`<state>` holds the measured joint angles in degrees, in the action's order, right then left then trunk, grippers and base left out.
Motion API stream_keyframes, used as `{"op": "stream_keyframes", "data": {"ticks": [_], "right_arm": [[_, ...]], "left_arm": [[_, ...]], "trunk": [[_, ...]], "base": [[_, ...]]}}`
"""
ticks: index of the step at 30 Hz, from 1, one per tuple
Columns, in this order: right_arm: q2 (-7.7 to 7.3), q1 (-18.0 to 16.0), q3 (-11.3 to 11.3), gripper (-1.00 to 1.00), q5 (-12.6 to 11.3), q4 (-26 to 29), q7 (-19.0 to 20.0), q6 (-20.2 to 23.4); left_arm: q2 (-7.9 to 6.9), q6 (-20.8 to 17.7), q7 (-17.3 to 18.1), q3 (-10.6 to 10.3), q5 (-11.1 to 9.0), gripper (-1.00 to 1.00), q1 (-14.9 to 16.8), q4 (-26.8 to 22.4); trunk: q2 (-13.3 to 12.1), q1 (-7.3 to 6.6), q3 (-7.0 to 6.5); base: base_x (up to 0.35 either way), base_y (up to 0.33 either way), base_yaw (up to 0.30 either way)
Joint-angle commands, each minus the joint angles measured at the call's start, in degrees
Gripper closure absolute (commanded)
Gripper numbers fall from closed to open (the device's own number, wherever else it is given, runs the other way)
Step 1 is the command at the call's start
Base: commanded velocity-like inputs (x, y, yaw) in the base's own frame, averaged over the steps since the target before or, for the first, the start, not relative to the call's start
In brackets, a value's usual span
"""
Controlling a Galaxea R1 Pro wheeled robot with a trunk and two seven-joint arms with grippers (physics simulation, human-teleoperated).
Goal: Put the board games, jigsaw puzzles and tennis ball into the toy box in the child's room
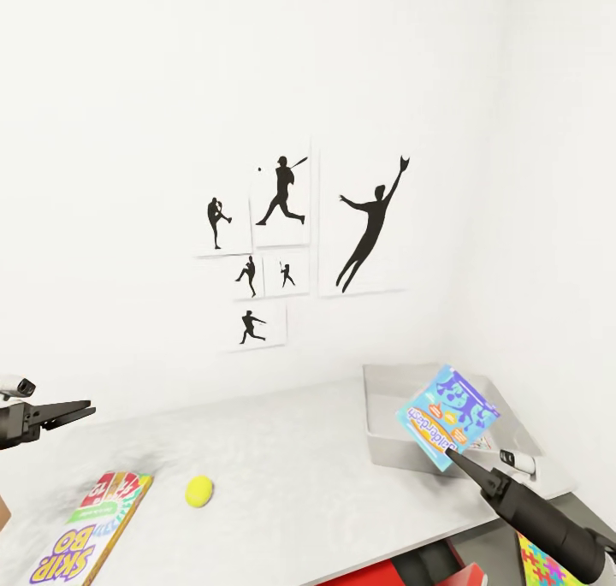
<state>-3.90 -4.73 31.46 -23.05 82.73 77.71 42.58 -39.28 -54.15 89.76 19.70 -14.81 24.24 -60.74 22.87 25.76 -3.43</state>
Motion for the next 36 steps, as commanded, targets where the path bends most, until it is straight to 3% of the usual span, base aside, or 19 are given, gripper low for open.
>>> {"op": "stream_keyframes", "data": {"ticks": [1,6,10,13,16,23,28,36], "right_arm": [[0.01,-0.02,-0.08,1.00,-0.11,-0.06,-0.60,0.54],[-0.14,-0.11,-0.17,1.00,-0.11,-0.22,-5.51,2.09],[-0.70,-0.76,-0.08,1.00,-0.13,0.17,-10.78,9.49],[-0.82,-2.52,-0.04,1.00,-0.14,0.38,-12.41,12.82],[-0.91,-7.45,-0.06,1.00,-0.14,0.44,-14.35,16.20],[-0.94,-17.35,-0.08,1.00,-0.18,-1.93,-20.77,17.42],[-0.97,-24.60,-0.14,1.00,-0.24,-9.06,-27.39,17.42],[-0.69,-31.96,-0.28,1.00,-0.24,-18.05,-39.13,17.42]], "left_arm": [[-0.01,-0.61,0.24,-0.01,0.04,-1.00,0.01,0.01],[0.13,-0.61,0.24,-0.03,0.04,-1.00,0.01,0.01],[0.40,-0.61,0.24,-0.08,0.04,-1.00,0.01,0.01],[0.62,-0.61,0.24,-0.09,0.04,-1.00,0.01,0.01],[0.88,-0.61,0.24,-0.09,0.06,-1.00,0.01,0.01],[1.03,-0.61,0.24,-0.10,0.08,-1.00,0.01,0.01],[1.05,-0.61,0.24,-1.50,0.11,-1.00,0.03,0.01],[1.05,-0.63,0.24,-2.37,0.13,-1.00,0.10,0.01]], "trunk": [[0.04,0.02,0.03],[0.04,0.02,0.03],[0.04,0.02,0.03],[0.04,0.02,0.03],[0.04,0.02,0.03],[0.04,0.02,0.03],[0.04,0.02,0.03],[0.04,0.02,0.03]], "base": [[0.000,0.000,0.000],[0.000,0.000,0.000],[0.000,0.000,0.000],[0.000,0.000,0.000],[0.000,0.000,0.000],[0.000,0.000,0.000],[0.000,0.000,0.000],[0.000,0.000,0.000]]}}
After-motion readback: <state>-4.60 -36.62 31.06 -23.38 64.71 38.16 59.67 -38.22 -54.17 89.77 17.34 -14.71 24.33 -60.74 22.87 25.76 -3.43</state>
